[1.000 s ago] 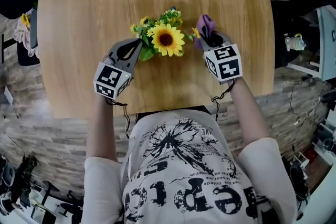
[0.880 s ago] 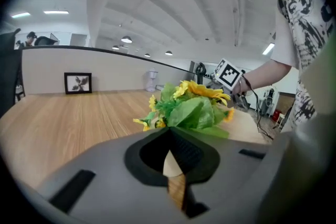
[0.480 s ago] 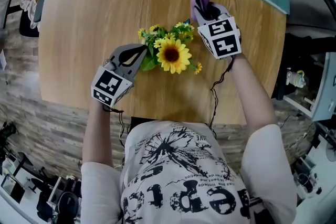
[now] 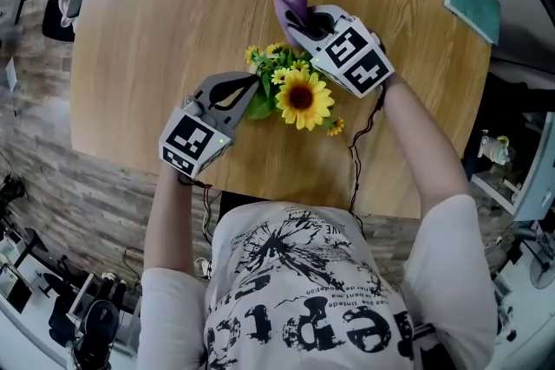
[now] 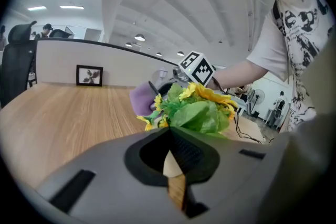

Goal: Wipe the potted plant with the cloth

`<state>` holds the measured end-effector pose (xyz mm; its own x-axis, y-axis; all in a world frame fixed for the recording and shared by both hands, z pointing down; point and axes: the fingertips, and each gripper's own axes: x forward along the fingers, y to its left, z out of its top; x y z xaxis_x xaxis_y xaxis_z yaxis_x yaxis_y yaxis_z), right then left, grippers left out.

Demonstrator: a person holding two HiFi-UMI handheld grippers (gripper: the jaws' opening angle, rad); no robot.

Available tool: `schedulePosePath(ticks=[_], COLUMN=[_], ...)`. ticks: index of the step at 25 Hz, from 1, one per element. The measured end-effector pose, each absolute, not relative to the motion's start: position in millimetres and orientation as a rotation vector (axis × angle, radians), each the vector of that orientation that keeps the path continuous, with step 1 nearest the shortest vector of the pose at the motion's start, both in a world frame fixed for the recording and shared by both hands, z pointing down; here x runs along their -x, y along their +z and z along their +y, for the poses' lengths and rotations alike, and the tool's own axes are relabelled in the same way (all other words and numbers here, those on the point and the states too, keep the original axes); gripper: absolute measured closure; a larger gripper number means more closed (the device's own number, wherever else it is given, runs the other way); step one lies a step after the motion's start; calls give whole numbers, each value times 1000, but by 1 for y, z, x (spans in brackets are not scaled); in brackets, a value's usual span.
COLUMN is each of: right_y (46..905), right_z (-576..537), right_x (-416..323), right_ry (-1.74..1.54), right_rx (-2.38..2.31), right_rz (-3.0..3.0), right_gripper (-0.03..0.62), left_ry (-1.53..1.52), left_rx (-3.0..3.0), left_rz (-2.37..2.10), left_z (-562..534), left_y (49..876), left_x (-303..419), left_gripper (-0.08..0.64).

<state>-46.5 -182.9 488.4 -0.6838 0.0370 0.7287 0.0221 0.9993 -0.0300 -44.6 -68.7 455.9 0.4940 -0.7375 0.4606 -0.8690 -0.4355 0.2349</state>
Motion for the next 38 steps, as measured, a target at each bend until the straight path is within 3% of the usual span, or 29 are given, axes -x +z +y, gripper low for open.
schedulePosePath(ticks=[12, 38], right_y=[500, 515], right_z=[-123, -101], right_x=[38, -48], right_ry=[-3, 88], right_rx=[526, 722], right_rz=[-2162, -1890], right_gripper=[520, 522], left_ry=[439, 394], left_rx=[-2298, -2254], left_rz=[-1327, -1319], left_z=[-61, -70], left_y=[452, 463], left_x=[42, 52], left_gripper=[557, 557])
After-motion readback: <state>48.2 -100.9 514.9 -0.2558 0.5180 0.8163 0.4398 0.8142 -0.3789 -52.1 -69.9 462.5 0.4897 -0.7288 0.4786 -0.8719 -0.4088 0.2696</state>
